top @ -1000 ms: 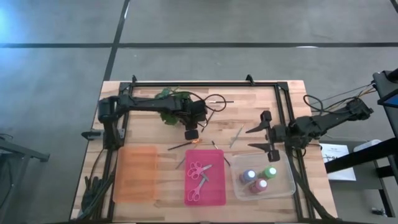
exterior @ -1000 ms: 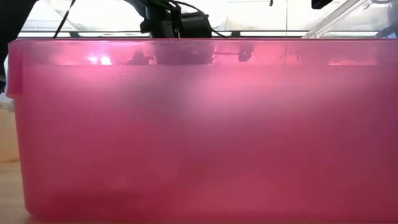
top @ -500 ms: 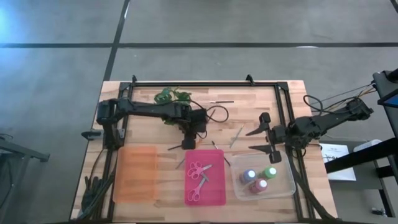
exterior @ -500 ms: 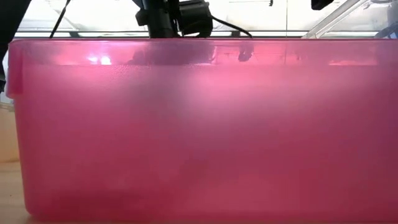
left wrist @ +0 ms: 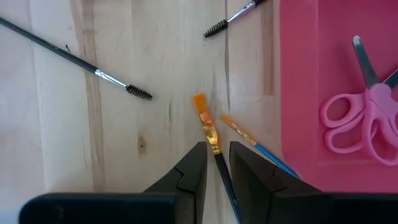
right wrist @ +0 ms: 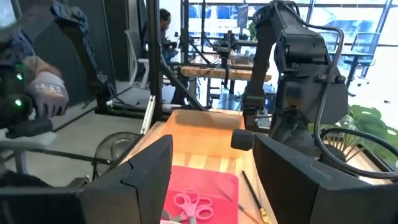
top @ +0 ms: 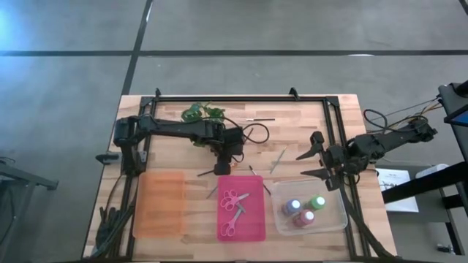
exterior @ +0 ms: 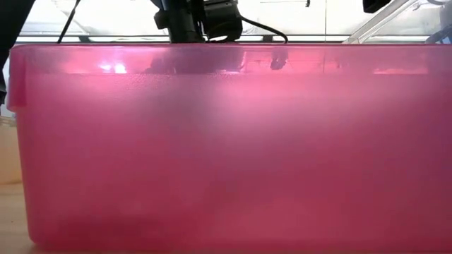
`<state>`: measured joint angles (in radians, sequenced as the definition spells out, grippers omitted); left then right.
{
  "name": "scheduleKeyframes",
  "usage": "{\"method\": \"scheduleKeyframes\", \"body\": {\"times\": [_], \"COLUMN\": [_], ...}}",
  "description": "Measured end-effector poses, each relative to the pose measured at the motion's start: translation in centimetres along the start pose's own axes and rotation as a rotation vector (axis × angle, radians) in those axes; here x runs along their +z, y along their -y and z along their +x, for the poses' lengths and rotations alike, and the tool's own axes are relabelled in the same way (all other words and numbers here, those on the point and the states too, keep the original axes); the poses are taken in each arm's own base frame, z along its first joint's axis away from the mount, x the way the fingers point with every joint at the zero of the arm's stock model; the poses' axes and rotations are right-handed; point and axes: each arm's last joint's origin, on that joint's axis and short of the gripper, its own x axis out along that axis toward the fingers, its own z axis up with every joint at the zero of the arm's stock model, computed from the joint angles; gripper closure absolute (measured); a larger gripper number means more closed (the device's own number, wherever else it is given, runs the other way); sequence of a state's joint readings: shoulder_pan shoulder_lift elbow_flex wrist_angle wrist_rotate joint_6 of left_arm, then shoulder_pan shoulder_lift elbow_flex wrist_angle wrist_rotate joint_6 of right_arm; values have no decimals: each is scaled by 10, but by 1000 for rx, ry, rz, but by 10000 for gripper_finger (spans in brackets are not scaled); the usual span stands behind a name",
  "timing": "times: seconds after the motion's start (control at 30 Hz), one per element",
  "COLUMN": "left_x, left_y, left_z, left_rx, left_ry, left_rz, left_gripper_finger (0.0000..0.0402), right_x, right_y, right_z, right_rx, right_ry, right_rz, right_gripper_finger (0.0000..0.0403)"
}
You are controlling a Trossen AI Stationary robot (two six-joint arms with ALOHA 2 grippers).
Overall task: Pick & Place Paint Supplies
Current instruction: Put the black paintbrush into the orange bin
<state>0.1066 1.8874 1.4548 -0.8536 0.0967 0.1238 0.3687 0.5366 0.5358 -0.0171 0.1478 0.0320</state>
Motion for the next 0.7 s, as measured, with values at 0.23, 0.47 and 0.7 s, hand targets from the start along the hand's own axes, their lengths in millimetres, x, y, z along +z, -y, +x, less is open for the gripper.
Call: {"method": "scheduleKeyframes", "body": {"times": [0.23,0.47,0.7], "left_x": [-3,-4,2], "left_y": [0,8,21], "left_z": [0,0,1], "left_rx": [-2,-8,-38], "left_ry": [-28,-50,4], "left_rz": [-3,-59,-26], "left_gripper_finger": [323,323,323], "right_x": [4,11,31], "right_y": [1,1,1], "right_z": [-14,-9,-3], "right_rx": [53,11,38], "right_ry": [36,114,270], "right_rz": [141,416,695], "right_gripper_finger": [184,184,183]}}
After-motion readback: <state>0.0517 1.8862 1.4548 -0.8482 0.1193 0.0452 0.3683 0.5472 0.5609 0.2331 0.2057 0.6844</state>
